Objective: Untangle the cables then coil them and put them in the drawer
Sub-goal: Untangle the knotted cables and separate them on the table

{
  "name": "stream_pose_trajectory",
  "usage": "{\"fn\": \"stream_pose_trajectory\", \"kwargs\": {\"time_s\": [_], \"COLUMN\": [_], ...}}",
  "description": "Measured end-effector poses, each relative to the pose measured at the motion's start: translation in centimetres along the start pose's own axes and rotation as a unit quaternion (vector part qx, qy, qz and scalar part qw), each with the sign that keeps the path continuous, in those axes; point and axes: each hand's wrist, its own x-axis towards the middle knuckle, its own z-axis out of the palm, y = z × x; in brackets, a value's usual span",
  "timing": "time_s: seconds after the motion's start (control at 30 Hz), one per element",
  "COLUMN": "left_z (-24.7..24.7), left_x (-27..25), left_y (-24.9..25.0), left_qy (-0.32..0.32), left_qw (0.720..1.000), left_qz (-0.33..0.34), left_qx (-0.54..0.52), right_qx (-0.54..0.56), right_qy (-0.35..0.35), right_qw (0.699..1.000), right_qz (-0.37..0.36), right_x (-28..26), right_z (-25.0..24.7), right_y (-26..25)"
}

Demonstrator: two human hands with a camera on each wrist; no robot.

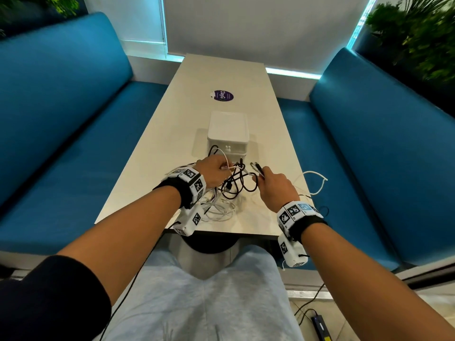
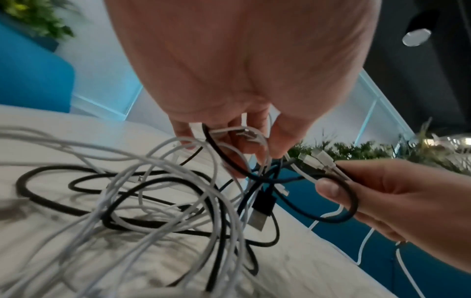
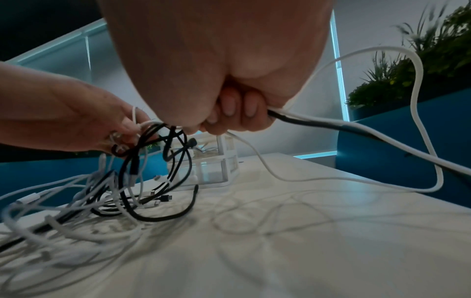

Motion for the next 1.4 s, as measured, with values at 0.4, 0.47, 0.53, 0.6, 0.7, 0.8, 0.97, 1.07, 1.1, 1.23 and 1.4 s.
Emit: {"fn": "stream_pose_trajectory", "kwargs": {"time_s": [0.4, 0.47, 0.53, 0.6, 0.7, 0.8, 0.97, 1.07, 1.1, 1.23, 1.4], "left_z": [-2.2, -2.4, -1.6, 0.0, 3.1, 5.0, 5.8, 6.1, 5.9, 4.9, 4.7], "left_x": [-1.0, -1.8, -2.7, -3.4, -3.1, -2.1, -1.3, -1.0, -0.9, -0.6, -0.5], "left_y": [-0.3, 0.8, 1.7, 2.2, 1.7, 1.3, 1.1, 0.5, 0.1, -1.5, -1.8], "left_qy": [0.144, 0.237, 0.307, 0.296, 0.155, 0.08, 0.072, 0.1, 0.099, 0.085, 0.116], "left_qw": [0.986, 0.96, 0.931, 0.925, 0.94, 0.969, 0.965, 0.962, 0.959, 0.937, 0.941], "left_qz": [0.058, 0.059, 0.074, 0.145, 0.201, 0.147, 0.144, 0.138, 0.139, 0.17, 0.178], "left_qx": [0.059, 0.137, 0.181, 0.191, 0.226, 0.183, 0.209, 0.215, 0.225, 0.294, 0.265], "right_qx": [0.003, 0.004, 0.02, 0.059, 0.124, 0.149, 0.137, 0.126, 0.114, 0.067, 0.032], "right_qy": [-0.031, -0.041, -0.044, -0.045, -0.063, -0.076, -0.08, -0.083, -0.094, -0.129, -0.142], "right_qw": [0.999, 0.998, 0.998, 0.997, 0.99, 0.986, 0.986, 0.988, 0.988, 0.989, 0.989], "right_qz": [0.036, 0.043, 0.043, 0.028, -0.014, -0.023, -0.044, -0.043, -0.042, -0.039, -0.018], "right_x": [0.1, 0.4, 0.5, 0.5, 0.2, -0.6, -0.8, -0.2, 0.0, 0.3, 0.8], "right_z": [0.9, 1.1, 1.3, 1.3, 1.4, 1.4, 1.2, 0.5, 0.3, 0.1, -0.1], "right_y": [-0.3, -0.5, -0.6, -0.9, -0.8, 0.4, 1.6, 1.6, 1.6, 2.5, 3.3]}}
